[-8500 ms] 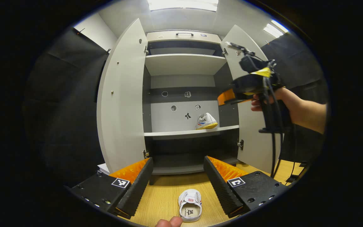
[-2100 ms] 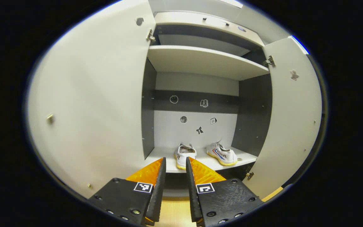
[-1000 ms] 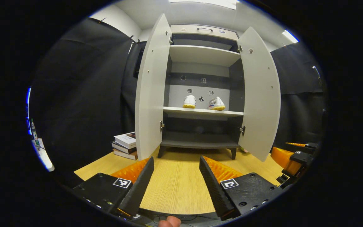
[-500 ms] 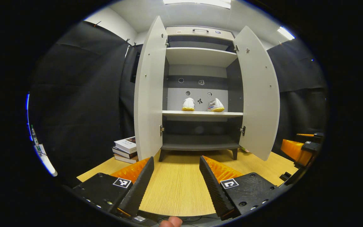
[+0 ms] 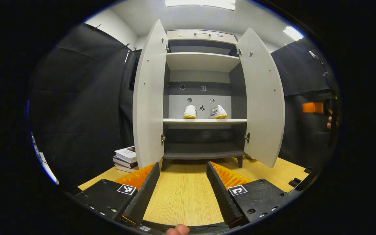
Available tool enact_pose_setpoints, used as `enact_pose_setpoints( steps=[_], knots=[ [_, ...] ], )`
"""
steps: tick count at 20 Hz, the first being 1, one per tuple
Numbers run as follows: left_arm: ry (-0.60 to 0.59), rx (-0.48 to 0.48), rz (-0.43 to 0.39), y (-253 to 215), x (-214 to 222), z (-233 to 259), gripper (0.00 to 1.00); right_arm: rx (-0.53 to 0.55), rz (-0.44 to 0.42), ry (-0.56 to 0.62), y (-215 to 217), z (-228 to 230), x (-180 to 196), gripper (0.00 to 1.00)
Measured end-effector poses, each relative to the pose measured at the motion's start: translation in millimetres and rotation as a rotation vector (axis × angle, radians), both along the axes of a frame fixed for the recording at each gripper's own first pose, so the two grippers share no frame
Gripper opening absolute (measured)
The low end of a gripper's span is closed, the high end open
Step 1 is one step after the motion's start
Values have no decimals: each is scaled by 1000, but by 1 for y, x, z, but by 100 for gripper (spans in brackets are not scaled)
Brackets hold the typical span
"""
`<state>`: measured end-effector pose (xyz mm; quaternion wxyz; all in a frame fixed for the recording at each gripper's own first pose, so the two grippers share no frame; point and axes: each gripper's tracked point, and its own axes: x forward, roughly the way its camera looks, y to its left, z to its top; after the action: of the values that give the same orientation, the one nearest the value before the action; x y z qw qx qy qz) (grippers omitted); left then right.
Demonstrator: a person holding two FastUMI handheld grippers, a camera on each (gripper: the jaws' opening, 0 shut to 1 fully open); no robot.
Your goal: Grab one shoe with the right hand and put it into the shoe cabinet, grab the other shoe with the left hand and put it into the shoe cabinet; then close the right door with the right hand and the left door with the left hand.
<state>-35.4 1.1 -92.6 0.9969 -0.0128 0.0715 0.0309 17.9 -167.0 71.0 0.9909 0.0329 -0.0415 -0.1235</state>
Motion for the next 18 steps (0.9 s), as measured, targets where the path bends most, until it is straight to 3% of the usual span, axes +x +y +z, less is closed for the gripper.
enact_pose_setpoints(
  steps=[7, 11, 18],
  knots=[
    [21, 1, 12, 1, 3, -3, 87, -43, -19, -68, -39, 93, 72, 96],
    [44, -9, 27, 3, 2, -10, 87, -15, 27, -29, -42, 105, 110, 97],
    [83, -19, 44, 4, 3, -19, 87, -32, 30, -3, -46, 107, 148, 97]
  ],
)
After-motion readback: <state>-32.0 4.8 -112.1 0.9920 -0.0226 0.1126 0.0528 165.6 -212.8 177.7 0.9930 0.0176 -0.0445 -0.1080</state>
